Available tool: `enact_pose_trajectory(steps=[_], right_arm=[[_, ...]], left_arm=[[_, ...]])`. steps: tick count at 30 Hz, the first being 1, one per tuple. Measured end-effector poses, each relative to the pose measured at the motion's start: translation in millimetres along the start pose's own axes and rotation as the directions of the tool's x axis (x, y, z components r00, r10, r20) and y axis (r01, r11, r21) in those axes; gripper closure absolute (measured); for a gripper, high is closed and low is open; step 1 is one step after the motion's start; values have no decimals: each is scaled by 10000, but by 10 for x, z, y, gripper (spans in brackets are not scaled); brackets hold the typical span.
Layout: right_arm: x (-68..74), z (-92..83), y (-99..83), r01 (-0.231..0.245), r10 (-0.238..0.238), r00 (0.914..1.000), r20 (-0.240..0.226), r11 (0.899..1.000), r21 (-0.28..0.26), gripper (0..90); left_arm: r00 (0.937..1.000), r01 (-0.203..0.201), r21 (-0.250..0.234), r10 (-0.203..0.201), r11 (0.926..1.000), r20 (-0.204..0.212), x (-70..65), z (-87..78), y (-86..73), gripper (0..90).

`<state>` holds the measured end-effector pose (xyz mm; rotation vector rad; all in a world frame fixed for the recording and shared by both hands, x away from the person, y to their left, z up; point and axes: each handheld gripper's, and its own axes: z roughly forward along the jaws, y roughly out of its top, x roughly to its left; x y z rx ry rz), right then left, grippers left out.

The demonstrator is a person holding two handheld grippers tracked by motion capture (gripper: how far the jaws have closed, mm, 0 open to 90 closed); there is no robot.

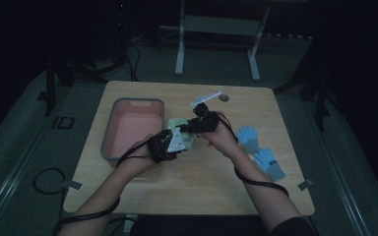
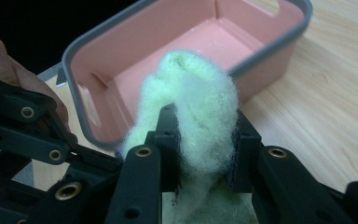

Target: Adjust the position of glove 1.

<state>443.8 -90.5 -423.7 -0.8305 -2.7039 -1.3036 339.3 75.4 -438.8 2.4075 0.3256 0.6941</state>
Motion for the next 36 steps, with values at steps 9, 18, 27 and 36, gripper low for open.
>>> enact_pose_trajectory(steps=[9, 18, 27, 36], right_arm=[[134, 184, 278, 407, -406, 9991, -79, 9992, 41, 708], [269, 415, 505, 765, -762, 9968, -237, 9970, 112, 708], [421, 761, 717, 1073, -1059, 9933, -467, 9938, 291, 708], [560, 1152, 809, 1301, -1256, 9892, -751, 9898, 581, 708]], left_arm=[[9993, 115, 334, -103, 9994, -363, 138, -164, -147, 732], [9975, 317, 645, -275, 9974, -651, 265, -304, -357, 734], [9948, 453, 1114, -346, 9927, -956, 363, -418, -645, 735], [9913, 1011, 1288, -889, 9865, -975, 399, -486, -990, 735]])
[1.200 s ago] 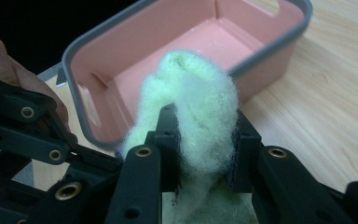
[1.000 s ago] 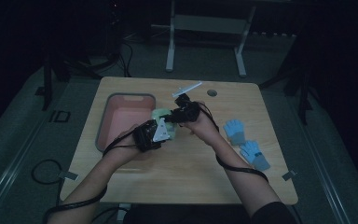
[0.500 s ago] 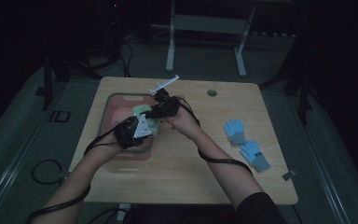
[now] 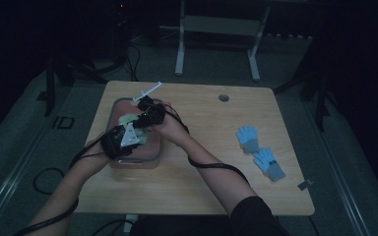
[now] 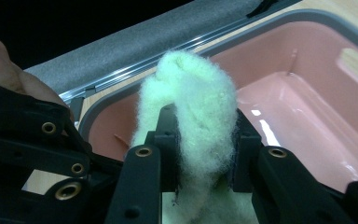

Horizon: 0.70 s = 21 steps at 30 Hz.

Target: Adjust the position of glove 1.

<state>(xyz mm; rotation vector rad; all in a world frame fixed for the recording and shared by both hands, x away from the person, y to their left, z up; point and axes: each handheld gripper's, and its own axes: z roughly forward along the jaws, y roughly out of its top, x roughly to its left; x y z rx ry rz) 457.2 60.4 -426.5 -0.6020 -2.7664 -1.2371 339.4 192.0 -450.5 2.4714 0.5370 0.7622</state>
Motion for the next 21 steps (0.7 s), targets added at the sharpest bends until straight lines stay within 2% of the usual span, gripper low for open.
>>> enact_pose_trajectory(steps=[6, 11, 14, 18, 19, 21], right_arm=[[-28, 142, -26, -72, 73, 9999, -91, 9999, 152, 707], [-156, 177, -91, -210, 210, 9998, -4, 9996, 162, 706], [-260, 190, -143, -539, 540, 9985, -93, 9984, 158, 701], [-336, 247, -187, -654, 654, 9979, 8, 9972, 370, 637], [-343, 256, -197, -643, 639, 9979, 106, 9969, 454, 622], [-361, 261, -236, -649, 630, 9976, 302, 9955, 684, 588]], left_arm=[[9997, 174, 78, -175, 9998, 195, 20, 77, -90, 735], [9992, 256, 113, -259, 9996, 316, 62, 164, -104, 737], [9985, 298, 235, -308, 9993, 463, 96, 235, -102, 737], [9949, 354, 808, -428, 9961, 918, 146, 396, -69, 735], [9923, 402, 1080, -524, 9933, 1125, 165, 458, -61, 734], [9902, 368, 1468, -559, 9885, 1283, 190, 535, -54, 732]])
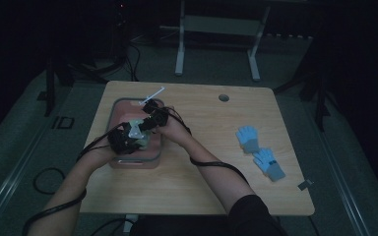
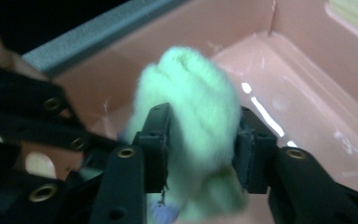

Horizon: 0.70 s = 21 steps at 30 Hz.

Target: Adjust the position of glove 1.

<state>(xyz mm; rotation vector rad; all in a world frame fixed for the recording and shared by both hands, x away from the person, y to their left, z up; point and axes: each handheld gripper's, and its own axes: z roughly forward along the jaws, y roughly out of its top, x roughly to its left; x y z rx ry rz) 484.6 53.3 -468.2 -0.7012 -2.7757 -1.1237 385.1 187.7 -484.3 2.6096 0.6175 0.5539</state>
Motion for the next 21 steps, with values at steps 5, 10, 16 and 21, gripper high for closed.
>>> enact_pose_trajectory(steps=[5, 10, 16, 21], right_arm=[[-33, -70, -86, 36, -35, 10000, -14, 10000, 79, 531], [-26, -199, -141, 119, -120, 9999, -48, 9999, -114, 469], [21, -476, -234, 290, -312, 9992, -255, 9962, -820, 385], [11, -674, -375, 253, -308, 9982, -516, 9942, -1049, 288]], left_arm=[[9980, 325, 753, -365, 9966, 524, 69, 97, 38, 709], [9969, 545, 861, -591, 9948, 514, 75, 97, 45, 500], [9854, 1672, -64, -1669, 9859, 339, 111, -50, -21, 228], [9729, 2280, -504, -2255, 9724, 502, 102, -179, -40, 117]])
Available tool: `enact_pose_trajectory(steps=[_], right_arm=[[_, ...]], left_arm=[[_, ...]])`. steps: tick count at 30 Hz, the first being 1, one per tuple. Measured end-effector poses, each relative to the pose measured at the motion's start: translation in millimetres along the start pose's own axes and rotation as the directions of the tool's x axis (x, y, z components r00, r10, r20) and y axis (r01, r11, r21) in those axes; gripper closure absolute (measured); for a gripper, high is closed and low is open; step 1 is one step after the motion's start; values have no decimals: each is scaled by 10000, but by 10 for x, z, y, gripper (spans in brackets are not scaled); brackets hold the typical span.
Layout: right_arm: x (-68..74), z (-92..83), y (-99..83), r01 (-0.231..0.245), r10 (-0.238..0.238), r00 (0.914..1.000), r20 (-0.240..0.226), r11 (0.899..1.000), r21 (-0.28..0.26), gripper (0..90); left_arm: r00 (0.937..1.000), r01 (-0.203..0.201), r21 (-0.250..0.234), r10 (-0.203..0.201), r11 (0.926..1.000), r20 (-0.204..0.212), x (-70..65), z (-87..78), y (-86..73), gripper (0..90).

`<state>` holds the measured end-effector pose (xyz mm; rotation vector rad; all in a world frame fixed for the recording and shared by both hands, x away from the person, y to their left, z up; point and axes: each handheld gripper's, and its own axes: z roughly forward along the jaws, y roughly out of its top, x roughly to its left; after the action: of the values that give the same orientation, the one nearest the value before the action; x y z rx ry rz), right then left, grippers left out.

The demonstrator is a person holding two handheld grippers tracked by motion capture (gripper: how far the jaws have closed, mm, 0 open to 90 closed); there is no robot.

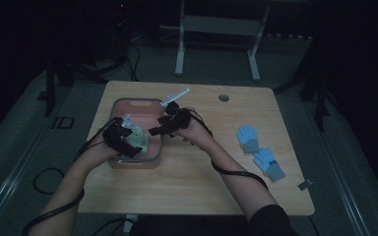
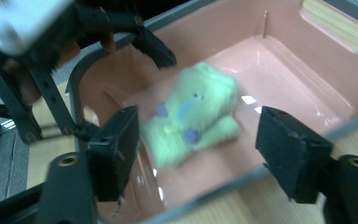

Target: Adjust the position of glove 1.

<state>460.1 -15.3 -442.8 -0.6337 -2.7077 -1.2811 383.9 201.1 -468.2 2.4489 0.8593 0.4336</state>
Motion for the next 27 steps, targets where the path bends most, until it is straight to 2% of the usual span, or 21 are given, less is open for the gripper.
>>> enact_pose_trajectory(steps=[3, 5, 6, 7, 8, 9, 11, 12, 13, 15, 19, 21, 22, 23, 25, 27], right_arm=[[-4, -103, -80, 115, -116, 9998, -147, 9999, -74, 230], [-3, -132, -102, 147, -148, 9999, -80, 9999, -86, 230], [-11, -185, -150, 207, -208, 9998, -35, 9996, -180, 215], [-14, -212, -177, 252, -252, 9997, 30, 9995, -169, 215], [-22, -238, -205, 250, -249, 9997, 43, 9995, -168, 215], [-29, -265, -235, 183, -183, 9998, 31, 9997, -182, 215], [-37, -292, -268, 225, -224, 9997, 62, 9996, -192, 215], [-37, -292, -268, 225, -224, 9997, 62, 9996, -192, 214], [-50, -368, -363, 256, -251, 9995, 214, 9994, -231, 211], [-63, -416, -421, 227, -220, 9993, 303, 9995, -233, 211], [-94, -527, -543, 341, -322, 9969, 713, 9991, -258, 212], [-106, -572, -588, 388, -365, 9964, 769, 9988, -283, 212], [-106, -572, -588, 388, -365, 9964, 769, 9988, -283, 212], [-112, -603, -617, 424, -396, 9956, 853, 9986, -313, 211], [-121, -662, -665, 594, -560, 9938, 960, 9977, -332, 208], [-127, -706, -698, 754, -712, 9916, 1079, 9965, -354, 208]], left_arm=[[9997, 233, -420, -230, 9988, 83, -79, -77, 55, 89], [9997, 233, -420, -230, 9988, 83, -79, -77, 55, 84], [9998, 139, -729, -127, 9972, 161, -204, -128, 133, 80], [9998, 139, -729, -127, 9972, 161, -204, -128, 133, 80], [9990, 204, -973, -164, 9950, 412, -282, -149, 184, 79], [9989, 137, -1014, -90, 9948, 466, -323, -150, 208, 76], [9989, 137, -1014, -90, 9948, 466, -323, -150, 208, 65], [9979, 79, -1107, -7, 9938, 648, -429, -134, 270, 65], [9974, 19, -1164, 64, 9932, 712, -463, -131, 292, 30], [9973, -84, -1323, 180, 9912, 710, -529, -125, 338, 19], [9958, -61, -1988, 241, 9800, 881, -641, -129, 433, 17], [9949, -81, -2296, 310, 9732, 964, -700, -125, 479, 17], [9949, -81, -2296, 310, 9732, 964, -700, -125, 479, 17], [9933, -54, -2534, 345, 9674, 1104, -748, -118, 517, 17], [9933, -96, -2754, 409, 9613, 1079, -797, -111, 551, 17], [9916, -24, -2976, 409, 9547, 1231, -846, -100, 587, 17]])
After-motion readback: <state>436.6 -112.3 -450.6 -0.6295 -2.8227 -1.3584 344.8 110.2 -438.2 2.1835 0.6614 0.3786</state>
